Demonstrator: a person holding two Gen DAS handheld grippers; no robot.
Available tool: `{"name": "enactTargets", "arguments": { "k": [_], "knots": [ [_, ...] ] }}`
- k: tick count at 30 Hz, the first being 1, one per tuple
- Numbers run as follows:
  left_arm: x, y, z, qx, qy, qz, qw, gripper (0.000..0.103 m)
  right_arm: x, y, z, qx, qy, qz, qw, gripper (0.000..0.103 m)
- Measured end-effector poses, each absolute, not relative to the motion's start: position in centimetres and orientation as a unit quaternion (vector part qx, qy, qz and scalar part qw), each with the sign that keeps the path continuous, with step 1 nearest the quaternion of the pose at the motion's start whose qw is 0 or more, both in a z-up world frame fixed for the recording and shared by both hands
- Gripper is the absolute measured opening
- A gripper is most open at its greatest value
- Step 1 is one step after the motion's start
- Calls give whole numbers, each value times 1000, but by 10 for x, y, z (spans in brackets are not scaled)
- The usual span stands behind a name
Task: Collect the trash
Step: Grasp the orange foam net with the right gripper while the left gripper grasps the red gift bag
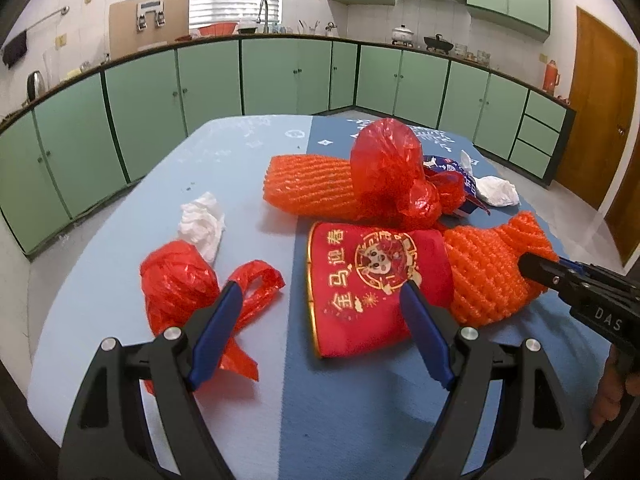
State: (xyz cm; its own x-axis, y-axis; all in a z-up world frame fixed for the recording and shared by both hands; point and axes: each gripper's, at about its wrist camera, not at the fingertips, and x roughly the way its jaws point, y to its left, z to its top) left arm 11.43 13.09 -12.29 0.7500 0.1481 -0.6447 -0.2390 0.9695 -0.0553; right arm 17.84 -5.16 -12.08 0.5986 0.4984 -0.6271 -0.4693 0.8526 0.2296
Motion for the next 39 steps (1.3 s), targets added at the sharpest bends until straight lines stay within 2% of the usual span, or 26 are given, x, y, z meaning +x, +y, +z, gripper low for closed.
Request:
{"name": "enactTargets", "arguments": {
  "k": [3,5,11,15,19,22,24,27,29,34,39],
  "knots": [
    [115,128,-125,-75,342,92,932,72,176,-59,-117,25,353,262,898,21],
    [115,126,-125,-81,343,84,932,62,174,-66,-115,29,351,255,901,21],
    [114,118,-126,-101,355,55,928,52,172,-87,-107,43,344,235,908,21],
    [110,103,-124,-100,356,27,929,52,170,-96,-104,46,341,225,911,21],
    [109,93,-125,-89,355,22,931,58,168,-102,-104,51,341,219,913,21],
    [115,96,-129,-103,359,22,928,57,166,-103,-104,51,342,217,913,21],
    [119,98,-133,-113,365,22,924,49,165,-104,-105,52,343,217,913,21],
    [121,99,-133,-123,366,20,922,25,164,-105,-104,52,341,217,913,21],
    [120,98,-132,-124,365,17,922,15,163,-107,-102,52,340,216,914,21],
    [116,96,-129,-132,363,8,922,6,159,-110,-98,55,336,215,916,21],
    [108,92,-120,-127,354,3,927,3,153,-114,-94,57,330,213,918,21]
  ]
}}
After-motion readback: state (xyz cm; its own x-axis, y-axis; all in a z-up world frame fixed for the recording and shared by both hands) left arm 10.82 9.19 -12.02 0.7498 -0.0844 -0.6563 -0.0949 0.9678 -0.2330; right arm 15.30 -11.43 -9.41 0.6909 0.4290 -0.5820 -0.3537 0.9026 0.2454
